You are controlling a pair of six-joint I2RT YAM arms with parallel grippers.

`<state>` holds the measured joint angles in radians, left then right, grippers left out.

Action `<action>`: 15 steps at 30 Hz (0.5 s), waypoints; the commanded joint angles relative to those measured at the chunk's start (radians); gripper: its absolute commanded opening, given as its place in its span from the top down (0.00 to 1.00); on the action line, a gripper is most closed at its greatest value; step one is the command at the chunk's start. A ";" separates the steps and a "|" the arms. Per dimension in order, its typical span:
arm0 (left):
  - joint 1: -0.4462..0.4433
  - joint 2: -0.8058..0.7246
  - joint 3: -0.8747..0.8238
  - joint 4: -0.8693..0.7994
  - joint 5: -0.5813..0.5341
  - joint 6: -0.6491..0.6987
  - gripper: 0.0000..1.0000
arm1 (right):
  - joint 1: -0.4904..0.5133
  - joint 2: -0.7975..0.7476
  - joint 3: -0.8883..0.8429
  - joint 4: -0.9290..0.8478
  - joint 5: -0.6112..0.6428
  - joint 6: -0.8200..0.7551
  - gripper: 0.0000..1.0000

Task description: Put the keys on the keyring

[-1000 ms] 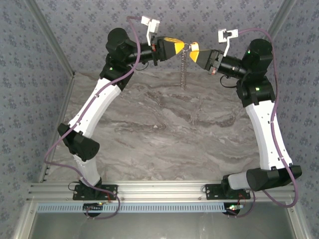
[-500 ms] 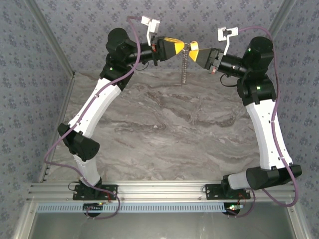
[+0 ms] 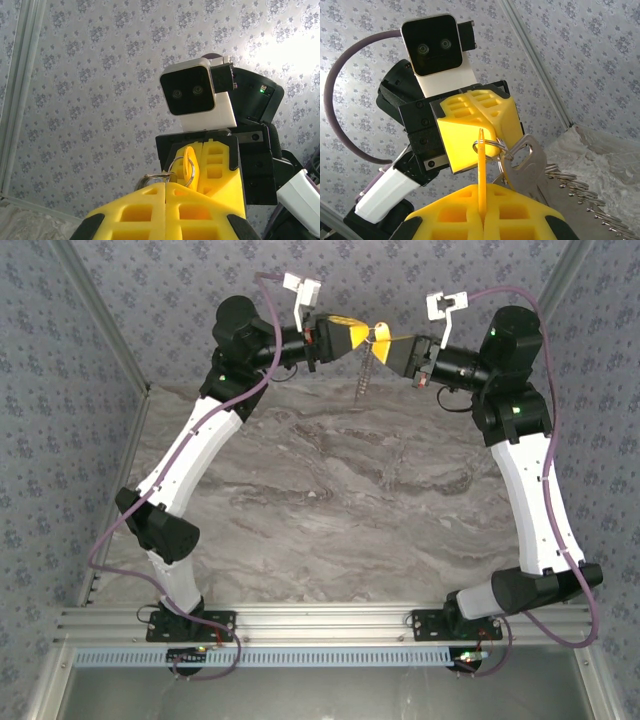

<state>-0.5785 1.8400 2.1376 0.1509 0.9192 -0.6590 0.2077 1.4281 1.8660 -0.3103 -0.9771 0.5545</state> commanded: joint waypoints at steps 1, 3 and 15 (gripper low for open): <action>-0.005 -0.046 0.015 -0.031 -0.012 0.039 1.00 | -0.011 -0.004 0.030 -0.041 0.013 -0.042 1.00; 0.000 -0.051 0.011 -0.049 -0.025 0.049 0.90 | -0.016 -0.004 0.028 -0.062 0.017 -0.050 1.00; 0.036 -0.126 -0.091 -0.074 -0.132 0.071 0.54 | -0.021 -0.008 -0.027 -0.220 0.064 -0.141 1.00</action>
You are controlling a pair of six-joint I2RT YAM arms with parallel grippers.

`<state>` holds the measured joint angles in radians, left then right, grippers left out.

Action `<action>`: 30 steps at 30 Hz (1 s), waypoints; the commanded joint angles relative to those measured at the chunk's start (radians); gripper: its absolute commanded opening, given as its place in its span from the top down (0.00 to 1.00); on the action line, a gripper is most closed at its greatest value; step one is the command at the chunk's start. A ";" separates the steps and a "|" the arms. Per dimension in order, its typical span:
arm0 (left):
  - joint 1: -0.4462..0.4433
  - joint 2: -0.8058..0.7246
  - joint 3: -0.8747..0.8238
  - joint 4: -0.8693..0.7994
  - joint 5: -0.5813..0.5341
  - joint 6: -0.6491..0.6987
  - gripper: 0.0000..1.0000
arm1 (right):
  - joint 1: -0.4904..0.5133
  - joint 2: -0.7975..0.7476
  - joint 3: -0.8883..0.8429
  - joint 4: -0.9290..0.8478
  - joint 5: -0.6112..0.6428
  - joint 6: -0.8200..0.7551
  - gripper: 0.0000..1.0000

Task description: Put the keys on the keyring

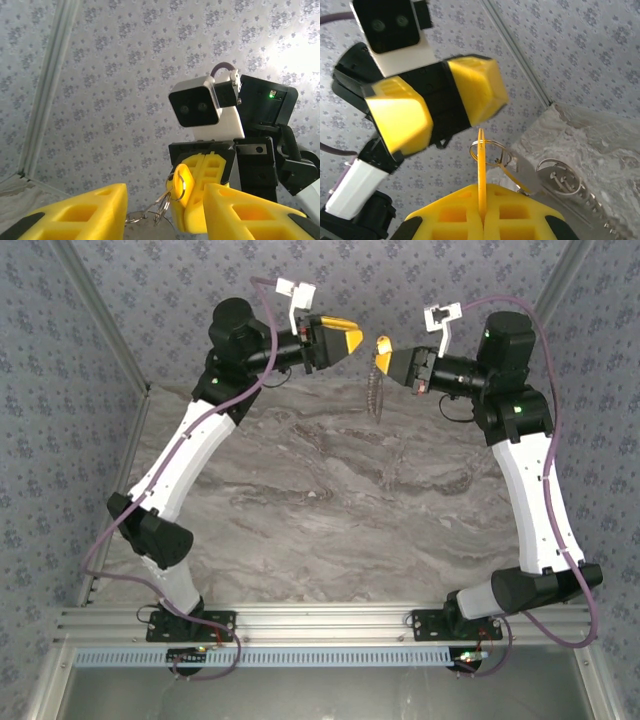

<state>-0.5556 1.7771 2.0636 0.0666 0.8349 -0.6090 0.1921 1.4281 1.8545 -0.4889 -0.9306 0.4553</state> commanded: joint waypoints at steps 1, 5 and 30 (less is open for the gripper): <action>0.017 -0.073 -0.032 0.006 -0.065 0.024 0.53 | -0.006 -0.010 -0.027 -0.046 0.021 -0.046 1.00; 0.035 -0.119 -0.095 -0.011 -0.135 0.038 0.52 | -0.004 -0.013 -0.085 -0.042 0.034 -0.050 1.00; 0.089 -0.324 -0.421 -0.078 -0.310 0.065 0.48 | 0.163 0.312 -0.349 0.485 0.079 0.185 1.00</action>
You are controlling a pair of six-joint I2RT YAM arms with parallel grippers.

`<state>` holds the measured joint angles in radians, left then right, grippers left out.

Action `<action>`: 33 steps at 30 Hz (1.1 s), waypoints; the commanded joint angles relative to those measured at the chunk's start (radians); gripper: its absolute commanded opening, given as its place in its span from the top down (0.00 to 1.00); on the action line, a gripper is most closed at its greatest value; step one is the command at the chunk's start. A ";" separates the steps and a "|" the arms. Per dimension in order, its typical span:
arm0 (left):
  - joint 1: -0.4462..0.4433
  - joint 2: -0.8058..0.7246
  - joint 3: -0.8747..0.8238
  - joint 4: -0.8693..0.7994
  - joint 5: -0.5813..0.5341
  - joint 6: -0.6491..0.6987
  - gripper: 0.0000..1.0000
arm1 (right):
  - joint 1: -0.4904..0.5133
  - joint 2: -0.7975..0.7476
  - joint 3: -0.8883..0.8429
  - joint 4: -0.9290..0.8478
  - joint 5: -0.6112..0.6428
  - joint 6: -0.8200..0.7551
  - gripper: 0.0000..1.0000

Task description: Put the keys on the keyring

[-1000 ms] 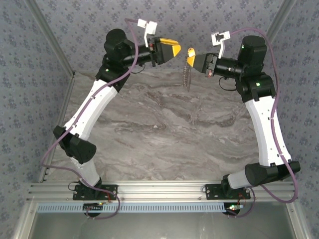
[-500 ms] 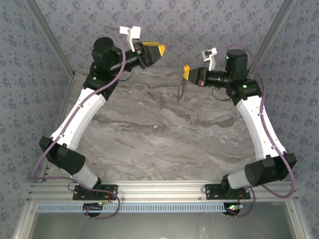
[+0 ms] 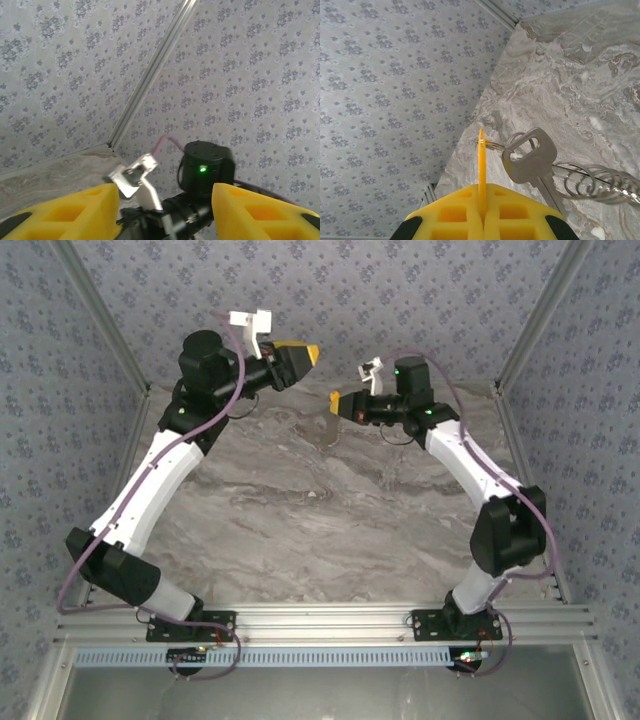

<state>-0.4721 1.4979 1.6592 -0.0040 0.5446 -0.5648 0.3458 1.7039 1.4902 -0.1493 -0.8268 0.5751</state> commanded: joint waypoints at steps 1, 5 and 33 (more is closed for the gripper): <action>0.006 -0.049 -0.024 -0.011 -0.022 0.022 0.48 | 0.013 0.060 0.006 0.178 -0.029 0.087 1.00; 0.013 -0.059 -0.049 -0.016 -0.031 0.022 0.48 | 0.031 0.129 -0.054 0.299 -0.048 0.154 1.00; 0.055 -0.029 -0.092 0.053 -0.003 -0.033 0.48 | 0.219 0.148 -0.499 0.328 -0.024 0.142 1.00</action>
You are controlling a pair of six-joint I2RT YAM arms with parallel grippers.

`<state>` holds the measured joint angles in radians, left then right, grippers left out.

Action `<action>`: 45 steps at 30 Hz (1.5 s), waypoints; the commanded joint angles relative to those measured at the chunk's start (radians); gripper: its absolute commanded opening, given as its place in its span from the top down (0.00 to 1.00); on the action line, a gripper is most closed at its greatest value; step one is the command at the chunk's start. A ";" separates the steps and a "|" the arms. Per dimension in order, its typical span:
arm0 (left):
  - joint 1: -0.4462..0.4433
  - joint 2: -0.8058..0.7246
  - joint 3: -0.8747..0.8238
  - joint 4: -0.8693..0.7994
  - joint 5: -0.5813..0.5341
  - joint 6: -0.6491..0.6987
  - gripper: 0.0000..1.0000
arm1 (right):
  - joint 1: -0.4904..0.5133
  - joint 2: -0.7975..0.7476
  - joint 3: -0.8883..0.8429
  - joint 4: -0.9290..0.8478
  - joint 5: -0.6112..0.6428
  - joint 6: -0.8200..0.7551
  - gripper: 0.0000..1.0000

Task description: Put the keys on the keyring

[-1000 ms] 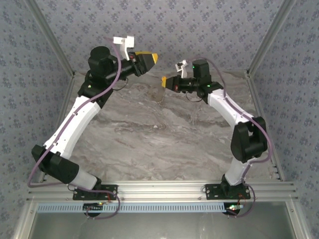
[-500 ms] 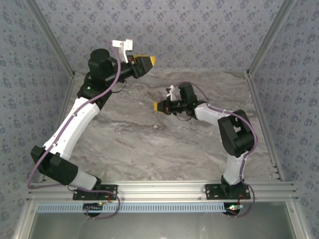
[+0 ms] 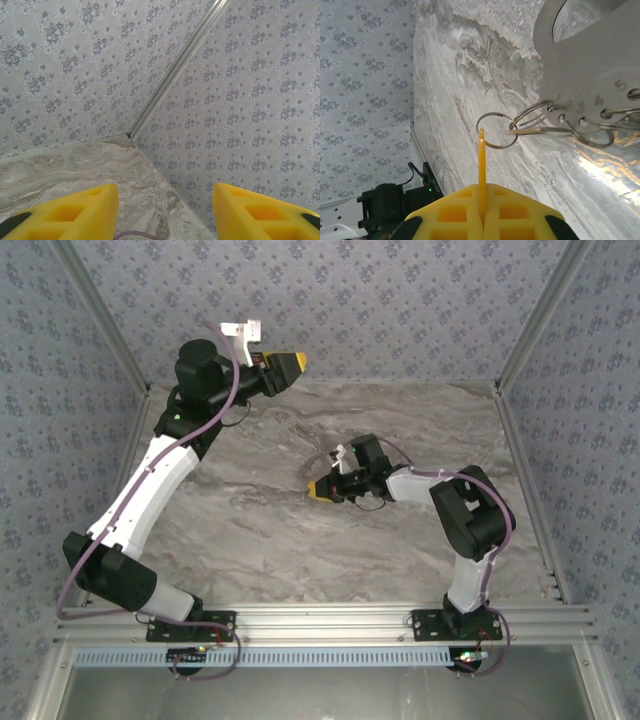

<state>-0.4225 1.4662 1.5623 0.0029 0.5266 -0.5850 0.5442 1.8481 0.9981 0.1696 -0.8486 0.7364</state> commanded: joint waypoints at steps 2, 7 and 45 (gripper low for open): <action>0.006 0.007 0.004 0.050 0.018 -0.018 0.48 | 0.037 0.018 -0.011 0.000 -0.006 -0.023 1.00; 0.007 0.015 0.002 0.059 0.023 -0.025 0.48 | 0.087 0.028 -0.013 -0.041 -0.037 -0.045 0.73; 0.125 -0.515 -0.836 0.161 -0.910 0.498 0.02 | -0.605 -0.609 -0.152 -0.219 0.748 -0.359 0.00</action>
<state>-0.3439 1.0058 0.8371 0.1284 -0.2604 -0.1467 -0.0364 1.2430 0.9077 -0.1177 -0.2760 0.4503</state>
